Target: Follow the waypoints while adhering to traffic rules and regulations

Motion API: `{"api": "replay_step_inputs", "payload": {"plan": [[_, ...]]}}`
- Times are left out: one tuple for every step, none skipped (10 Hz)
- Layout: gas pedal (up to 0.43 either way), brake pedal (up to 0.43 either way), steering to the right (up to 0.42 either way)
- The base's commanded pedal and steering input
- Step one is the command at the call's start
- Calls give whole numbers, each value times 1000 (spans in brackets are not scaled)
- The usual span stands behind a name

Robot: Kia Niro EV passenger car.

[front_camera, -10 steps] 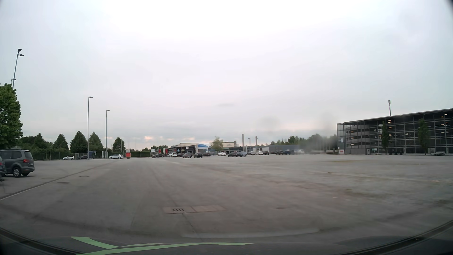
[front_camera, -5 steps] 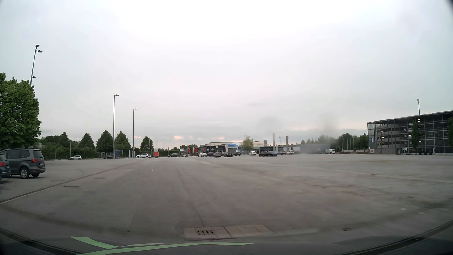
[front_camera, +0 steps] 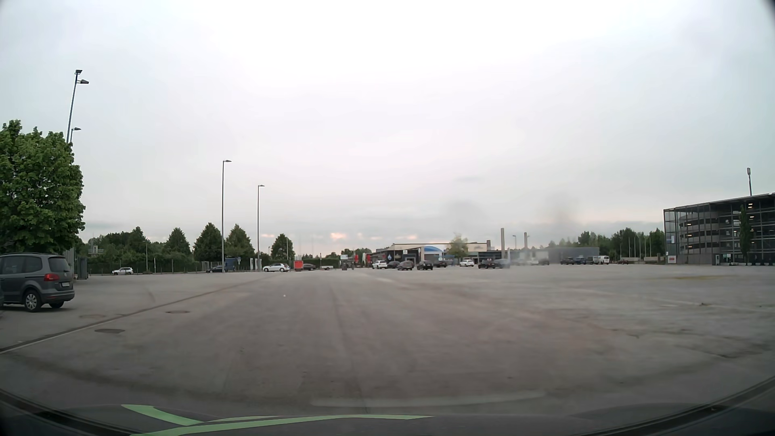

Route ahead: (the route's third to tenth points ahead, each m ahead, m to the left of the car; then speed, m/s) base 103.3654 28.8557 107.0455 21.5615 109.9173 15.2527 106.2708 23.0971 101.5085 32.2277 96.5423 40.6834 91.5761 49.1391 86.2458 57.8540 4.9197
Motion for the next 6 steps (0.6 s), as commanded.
{"api": "replay_step_inputs", "payload": {"plan": [[130,0,-86],[130,0,-77],[130,0,-72],[130,0,-67],[130,0,-63],[138,0,-58]]}}
